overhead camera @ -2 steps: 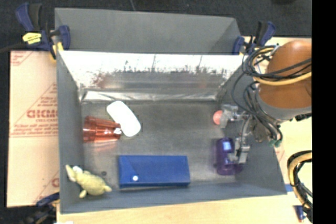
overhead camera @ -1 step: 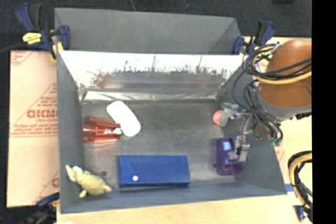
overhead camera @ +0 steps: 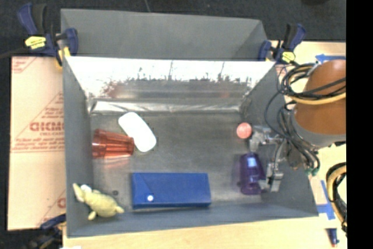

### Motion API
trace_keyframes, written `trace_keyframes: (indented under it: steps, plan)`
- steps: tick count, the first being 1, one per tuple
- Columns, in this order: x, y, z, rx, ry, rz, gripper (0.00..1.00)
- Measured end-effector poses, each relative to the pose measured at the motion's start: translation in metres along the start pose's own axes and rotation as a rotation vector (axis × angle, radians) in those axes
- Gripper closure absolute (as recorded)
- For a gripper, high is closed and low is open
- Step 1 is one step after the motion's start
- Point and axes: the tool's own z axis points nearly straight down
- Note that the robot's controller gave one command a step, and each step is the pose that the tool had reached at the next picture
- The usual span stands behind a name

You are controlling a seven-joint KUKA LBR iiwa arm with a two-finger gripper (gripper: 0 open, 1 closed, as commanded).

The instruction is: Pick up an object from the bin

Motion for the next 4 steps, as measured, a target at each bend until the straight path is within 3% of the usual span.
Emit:
trace_keyframes:
  steps: [1,2,3,4]
  plan:
    - [0.003,-0.028,-0.003,0.001,-0.005,-0.238,0.00]
    - [-0.004,-0.024,0.035,0.000,-0.002,-0.650,0.00]
    - [-0.001,-0.008,0.049,0.001,-0.005,-0.495,0.00]
    - [-0.046,0.002,0.075,0.001,-0.003,-0.353,0.00]
